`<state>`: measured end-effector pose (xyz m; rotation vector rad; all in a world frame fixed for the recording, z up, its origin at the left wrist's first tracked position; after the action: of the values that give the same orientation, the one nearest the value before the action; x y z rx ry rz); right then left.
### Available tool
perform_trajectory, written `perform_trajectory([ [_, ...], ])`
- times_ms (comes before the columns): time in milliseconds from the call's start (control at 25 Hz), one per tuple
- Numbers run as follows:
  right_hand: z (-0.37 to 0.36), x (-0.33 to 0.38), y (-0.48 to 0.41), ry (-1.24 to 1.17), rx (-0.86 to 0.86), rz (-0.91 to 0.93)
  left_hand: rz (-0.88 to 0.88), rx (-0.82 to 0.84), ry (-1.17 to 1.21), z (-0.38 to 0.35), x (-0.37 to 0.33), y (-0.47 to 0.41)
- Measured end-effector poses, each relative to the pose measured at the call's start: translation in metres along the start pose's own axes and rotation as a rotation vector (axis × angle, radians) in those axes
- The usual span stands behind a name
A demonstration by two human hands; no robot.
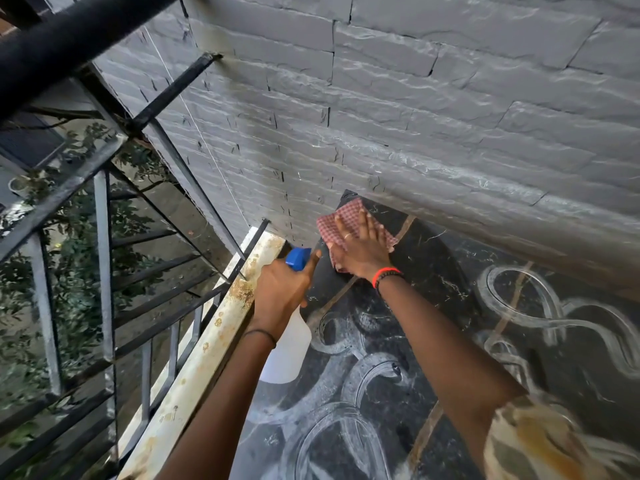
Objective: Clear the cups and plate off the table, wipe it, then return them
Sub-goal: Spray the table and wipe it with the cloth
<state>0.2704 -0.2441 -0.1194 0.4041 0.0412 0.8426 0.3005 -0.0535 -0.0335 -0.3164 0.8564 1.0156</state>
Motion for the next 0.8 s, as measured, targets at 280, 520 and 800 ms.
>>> perform_trajectory([
  [280,-0.031,-0.066,0.093,0.052,-0.026,0.080,-0.010,0.008,0.011,-0.004,-0.023,-0.011],
  [520,0.017,-0.103,0.021,-0.049,-0.008,-0.180,-0.013,0.008,-0.007,-0.009,-0.027,-0.013],
  [800,0.021,0.003,-0.051,0.013,0.052,-0.011,-0.016,-0.007,-0.053,-0.004,-0.005,-0.008],
])
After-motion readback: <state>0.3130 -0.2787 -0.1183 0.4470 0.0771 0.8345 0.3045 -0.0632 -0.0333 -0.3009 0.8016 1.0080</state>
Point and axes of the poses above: each hand's wrist, its own y-axis away from the middle knuckle, its own z-axis out of the back of the hand, x = y × z, the point moved 3 cm from there along -y, towards the middle knuckle, and after that the axes turned 11 degrees about -z, right-handed, at the moved point
